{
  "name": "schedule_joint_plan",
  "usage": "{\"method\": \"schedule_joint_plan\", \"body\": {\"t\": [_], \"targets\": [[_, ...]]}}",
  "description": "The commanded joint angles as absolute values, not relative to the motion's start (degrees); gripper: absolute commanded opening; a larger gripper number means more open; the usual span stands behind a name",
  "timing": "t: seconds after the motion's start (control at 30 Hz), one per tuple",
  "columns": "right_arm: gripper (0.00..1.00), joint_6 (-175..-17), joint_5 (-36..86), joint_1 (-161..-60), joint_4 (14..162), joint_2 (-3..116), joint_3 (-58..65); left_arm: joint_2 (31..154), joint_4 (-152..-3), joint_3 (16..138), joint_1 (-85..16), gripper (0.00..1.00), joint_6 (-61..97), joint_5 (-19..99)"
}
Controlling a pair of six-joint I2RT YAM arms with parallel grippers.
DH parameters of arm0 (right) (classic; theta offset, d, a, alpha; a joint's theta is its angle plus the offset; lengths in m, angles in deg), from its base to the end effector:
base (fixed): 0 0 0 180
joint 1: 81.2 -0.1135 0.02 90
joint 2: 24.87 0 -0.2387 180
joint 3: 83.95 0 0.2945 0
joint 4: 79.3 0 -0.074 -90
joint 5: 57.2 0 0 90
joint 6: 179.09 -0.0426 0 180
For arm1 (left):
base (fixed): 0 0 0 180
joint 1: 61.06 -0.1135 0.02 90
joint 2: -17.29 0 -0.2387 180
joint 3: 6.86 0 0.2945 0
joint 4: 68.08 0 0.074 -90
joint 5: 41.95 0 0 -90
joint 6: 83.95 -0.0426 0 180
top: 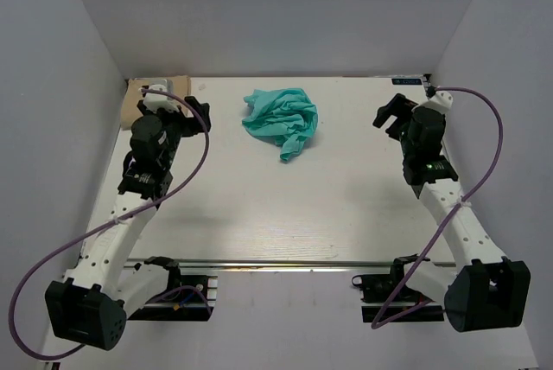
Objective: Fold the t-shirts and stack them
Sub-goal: Flatten out the tshirt
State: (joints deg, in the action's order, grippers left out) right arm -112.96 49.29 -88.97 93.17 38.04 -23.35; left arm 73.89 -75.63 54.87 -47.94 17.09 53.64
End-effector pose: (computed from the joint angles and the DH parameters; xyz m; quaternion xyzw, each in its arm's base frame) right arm 0.3174 0.0311 0.2945 0.1975 0.7368 0.0681 0.6430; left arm 0.2914 -0.0637 0.3342 -0.0207 0.7215 -0.1102 0.6833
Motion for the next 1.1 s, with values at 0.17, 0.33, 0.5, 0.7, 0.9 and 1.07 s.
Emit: {"method": "schedule_joint_plan", "body": {"t": [0.17, 0.33, 0.5, 0.7, 0.9, 1.07], "targets": [[0.9, -108.61, 38.52, -89.2, 94.83, 37.26, -24.64, 80.12, -79.04, 58.31, -48.05, 1.0, 17.83, 47.79], [0.9, -102.45, 26.31, -89.2, 89.58, 43.58, -19.2, 95.47, -86.14, 66.67, -47.09, 1.0, 16.15, 39.81], [0.9, -104.28, 19.01, -89.2, 91.56, 50.88, -16.56, 106.4, -86.26, 73.35, -46.56, 1.0, 14.22, 31.45], [0.9, -103.77, 11.28, -89.29, 93.77, 56.76, -14.89, 118.87, -87.65, 83.37, -44.63, 1.0, 13.69, 29.34], [0.9, -102.28, 11.09, -90.34, 94.04, 64.32, -10.95, 133.01, -93.97, 97.5, -42.87, 1.0, 11.24, 34.85], [0.9, -100.95, 9.69, -91.57, 93.25, 71.36, -4.44, 139.8, -96.27, 104.38, -42.34, 1.0, 10.01, 38.91]]}}
